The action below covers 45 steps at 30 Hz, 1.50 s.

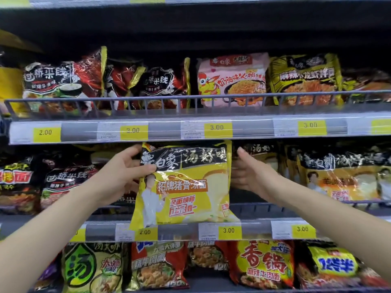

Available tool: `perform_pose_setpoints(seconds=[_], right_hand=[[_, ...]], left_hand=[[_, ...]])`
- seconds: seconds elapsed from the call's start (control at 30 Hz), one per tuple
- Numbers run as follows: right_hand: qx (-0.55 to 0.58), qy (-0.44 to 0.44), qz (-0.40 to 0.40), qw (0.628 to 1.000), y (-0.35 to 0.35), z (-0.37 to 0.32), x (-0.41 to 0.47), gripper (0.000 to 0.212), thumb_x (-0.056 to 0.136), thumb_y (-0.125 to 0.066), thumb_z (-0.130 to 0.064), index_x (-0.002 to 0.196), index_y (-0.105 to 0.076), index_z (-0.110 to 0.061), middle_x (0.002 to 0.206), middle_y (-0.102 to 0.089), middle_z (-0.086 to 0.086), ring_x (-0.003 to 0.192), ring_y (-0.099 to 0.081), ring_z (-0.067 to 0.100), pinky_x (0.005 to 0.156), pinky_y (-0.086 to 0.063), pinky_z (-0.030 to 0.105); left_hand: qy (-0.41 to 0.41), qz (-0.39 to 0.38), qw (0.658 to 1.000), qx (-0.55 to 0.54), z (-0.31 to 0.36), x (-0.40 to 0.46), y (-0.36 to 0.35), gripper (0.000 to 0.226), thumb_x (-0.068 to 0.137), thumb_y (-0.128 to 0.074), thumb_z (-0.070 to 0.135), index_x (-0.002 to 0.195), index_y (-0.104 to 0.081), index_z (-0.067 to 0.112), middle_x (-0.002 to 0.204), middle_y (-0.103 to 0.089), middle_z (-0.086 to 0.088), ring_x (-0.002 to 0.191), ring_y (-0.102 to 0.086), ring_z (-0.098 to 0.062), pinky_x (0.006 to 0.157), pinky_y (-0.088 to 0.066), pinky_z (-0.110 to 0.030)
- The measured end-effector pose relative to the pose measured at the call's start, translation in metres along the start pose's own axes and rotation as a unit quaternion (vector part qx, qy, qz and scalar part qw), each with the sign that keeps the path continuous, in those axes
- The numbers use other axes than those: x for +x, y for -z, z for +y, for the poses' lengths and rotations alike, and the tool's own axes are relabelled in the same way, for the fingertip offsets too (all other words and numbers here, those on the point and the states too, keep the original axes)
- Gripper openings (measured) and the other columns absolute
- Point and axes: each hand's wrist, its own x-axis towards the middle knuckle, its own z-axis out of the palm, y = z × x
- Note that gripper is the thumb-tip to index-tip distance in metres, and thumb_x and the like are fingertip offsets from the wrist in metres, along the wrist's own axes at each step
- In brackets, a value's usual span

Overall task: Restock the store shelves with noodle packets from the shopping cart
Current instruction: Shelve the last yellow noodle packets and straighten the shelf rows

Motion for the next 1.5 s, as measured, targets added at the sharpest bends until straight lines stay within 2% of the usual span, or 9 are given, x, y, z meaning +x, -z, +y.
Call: perform_pose_setpoints(seconds=[0.27,0.37,0.5,0.63,0.73,0.93,1.07,1.27,1.5], right_hand=[[-0.006,0.035,-0.042,0.998,0.002,0.000,-0.032,0.012,0.085,-0.064,-0.007,0.074,-0.066,-0.009,0.060,-0.070,-0.003,0.056,-0.067,0.008,0.054,-0.052,0.019],[0.012,0.029,-0.009,0.999,0.008,0.000,-0.037,0.014,0.084,-0.065,-0.003,0.071,-0.066,-0.008,0.066,-0.072,0.002,0.057,-0.067,0.010,0.053,-0.052,0.020],[0.022,0.025,0.043,0.999,0.029,-0.004,-0.040,0.003,0.083,-0.064,-0.003,0.080,-0.065,-0.004,0.069,-0.073,0.003,0.063,-0.070,0.012,0.056,-0.054,0.020],[0.010,0.024,0.103,0.994,0.057,-0.012,-0.045,0.014,0.083,-0.063,-0.001,0.069,-0.065,-0.005,0.070,-0.074,0.007,0.069,-0.071,0.018,0.060,-0.058,0.022],[0.004,0.039,0.171,0.984,0.074,-0.014,-0.048,0.038,0.084,-0.061,0.003,0.050,-0.061,-0.013,0.061,-0.069,0.006,0.060,-0.068,0.015,0.051,-0.056,0.019],[-0.068,0.042,0.262,0.962,0.090,-0.007,-0.039,0.014,0.083,-0.062,0.006,0.073,-0.057,-0.003,0.065,-0.066,0.005,0.056,-0.062,0.013,0.042,-0.046,0.015],[-0.100,0.032,0.306,0.946,0.096,0.004,-0.018,0.015,0.078,-0.072,-0.001,0.073,-0.064,-0.011,0.088,-0.069,0.014,0.085,-0.065,0.031,0.079,-0.055,0.042],[-0.165,-0.004,0.330,0.929,0.093,0.017,0.009,0.012,0.082,-0.070,-0.006,0.091,-0.063,-0.001,0.084,-0.063,0.014,0.058,-0.063,0.018,0.051,-0.044,0.023],[-0.266,-0.042,0.368,0.890,0.088,0.028,0.031,0.028,0.086,-0.064,-0.010,0.108,-0.060,0.007,0.105,-0.064,0.022,0.092,-0.060,0.032,0.077,-0.047,0.036]], left_hand=[[0.000,-0.012,1.000,-0.010,0.000,0.012,-0.039,0.073,0.052,-0.081,0.036,0.114,-0.045,0.022,0.058,-0.066,-0.006,0.052,-0.061,-0.014,0.039,-0.042,-0.023],[-0.019,-0.020,1.000,0.006,0.001,0.016,-0.048,0.096,0.029,-0.089,0.055,0.111,-0.051,0.024,0.075,-0.074,-0.006,0.065,-0.069,-0.015,0.047,-0.050,-0.025],[-0.053,-0.025,0.998,-0.034,-0.009,0.025,-0.060,0.078,0.057,-0.081,0.049,0.120,-0.052,0.014,0.095,-0.074,-0.005,0.081,-0.071,-0.019,0.060,-0.055,-0.026],[-0.108,-0.046,0.990,0.083,-0.022,0.024,-0.062,0.078,0.059,-0.061,0.077,0.124,-0.049,0.036,0.131,-0.057,0.012,0.123,-0.050,-0.002,0.103,-0.038,-0.021],[-0.142,-0.127,0.927,0.324,-0.030,0.015,-0.068,0.078,0.069,-0.025,0.087,0.135,-0.015,0.046,0.146,-0.016,0.029,0.132,-0.012,0.021,0.104,-0.008,0.001],[-0.178,-0.256,0.725,0.614,-0.049,0.013,-0.076,0.072,0.080,-0.003,0.067,0.140,0.017,0.033,0.148,0.024,0.019,0.128,0.029,0.014,0.104,0.020,-0.006],[-0.185,-0.268,0.705,0.630,-0.059,0.013,-0.077,0.069,0.093,-0.015,0.061,0.148,0.010,0.028,0.154,0.017,0.016,0.135,0.022,0.009,0.112,0.016,-0.016],[-0.192,-0.274,0.698,0.633,-0.058,0.013,-0.078,0.069,0.094,-0.018,0.061,0.148,0.010,0.028,0.154,0.016,0.017,0.136,0.020,0.010,0.113,0.014,-0.017],[-0.189,-0.277,0.700,0.631,-0.058,0.013,-0.077,0.071,0.091,-0.014,0.065,0.147,0.011,0.030,0.153,0.017,0.019,0.135,0.021,0.011,0.112,0.016,-0.016]])
